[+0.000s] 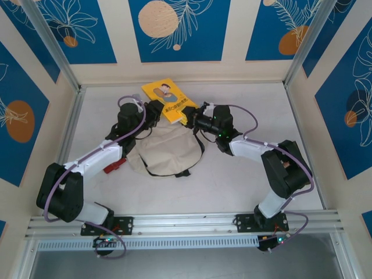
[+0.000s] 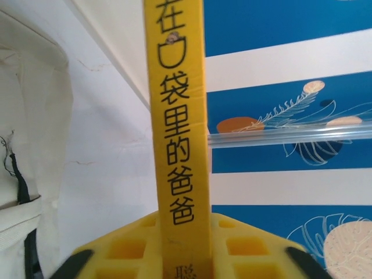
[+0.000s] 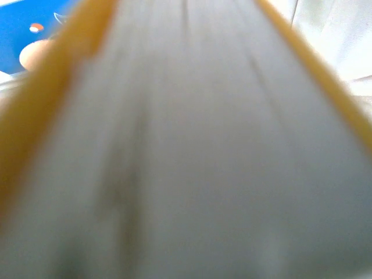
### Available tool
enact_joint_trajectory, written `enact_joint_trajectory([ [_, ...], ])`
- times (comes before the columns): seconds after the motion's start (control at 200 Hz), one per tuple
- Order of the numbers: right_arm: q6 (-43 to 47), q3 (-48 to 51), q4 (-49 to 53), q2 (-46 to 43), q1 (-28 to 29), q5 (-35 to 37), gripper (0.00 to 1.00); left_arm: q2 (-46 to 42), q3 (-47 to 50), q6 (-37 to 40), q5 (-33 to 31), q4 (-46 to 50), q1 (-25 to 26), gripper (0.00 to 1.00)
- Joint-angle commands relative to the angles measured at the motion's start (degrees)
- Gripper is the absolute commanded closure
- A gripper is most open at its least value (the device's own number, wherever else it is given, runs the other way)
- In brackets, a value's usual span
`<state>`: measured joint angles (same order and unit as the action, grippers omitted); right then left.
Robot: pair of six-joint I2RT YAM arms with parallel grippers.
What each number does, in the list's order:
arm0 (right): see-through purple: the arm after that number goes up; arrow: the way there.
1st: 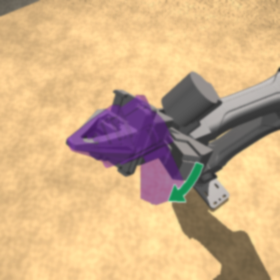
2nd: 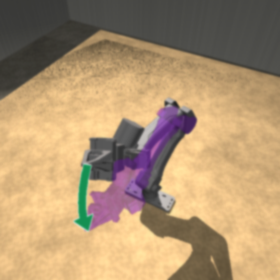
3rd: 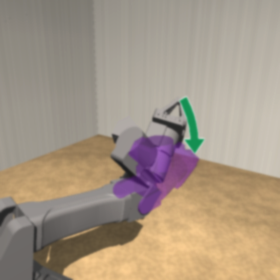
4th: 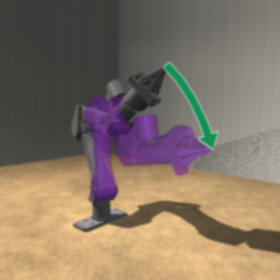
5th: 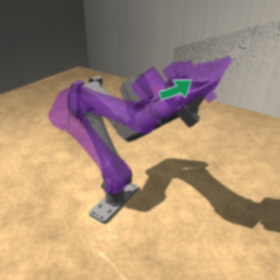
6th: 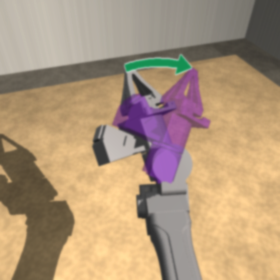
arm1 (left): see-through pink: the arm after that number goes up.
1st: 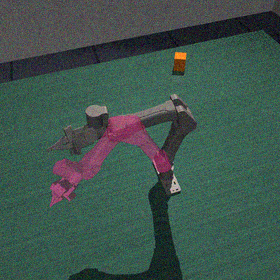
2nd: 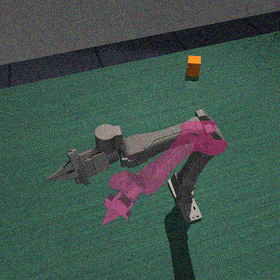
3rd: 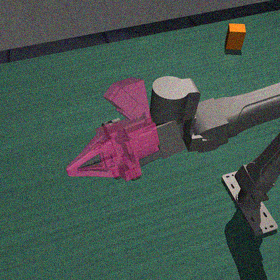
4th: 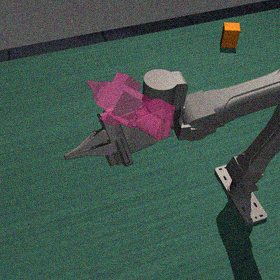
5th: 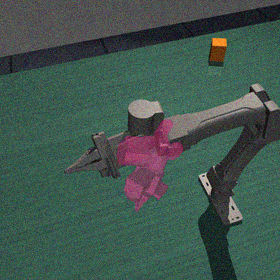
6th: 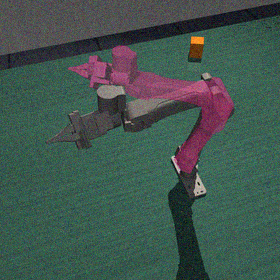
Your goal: Pack books, pencil case, and school supplies into a backpack
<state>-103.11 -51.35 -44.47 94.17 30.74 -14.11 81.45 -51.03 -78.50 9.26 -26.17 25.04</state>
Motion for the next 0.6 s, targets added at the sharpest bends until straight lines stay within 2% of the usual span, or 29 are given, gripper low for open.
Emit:
enact_joint_trajectory([
  [0.0, 3.07, 1.41, 3.39, -3.71, 0.38, 3.14, 0.94, -1.20, -1.17, 1.19, -0.49, -2.42, 0.19, 0.62],
  [0.13, 10.19, 0.14, 13.71, -7.20, -0.52, 4.79, 1.00, -1.38, -2.25, 4.92, 0.27, 6.23, 0.10, 0.28],
  [0.25, 19.25, -1.24, 25.74, -11.70, -1.66, 7.50, 1.00, -1.85, -3.76, 12.49, 1.07, 17.88, -0.04, 0.11],
  [0.36, 27.17, -1.43, 34.29, -15.55, -2.89, 10.27, 1.00, -2.57, -5.25, 20.80, 1.33, 28.46, -0.08, 0.07],
  [0.595, 40.40, -1.48, 48.12, -23.24, -5.56, 14.56, 1.00, -2.28, -11.72, 38.55, -1.04, 52.36, 0.84, 0.06],
])
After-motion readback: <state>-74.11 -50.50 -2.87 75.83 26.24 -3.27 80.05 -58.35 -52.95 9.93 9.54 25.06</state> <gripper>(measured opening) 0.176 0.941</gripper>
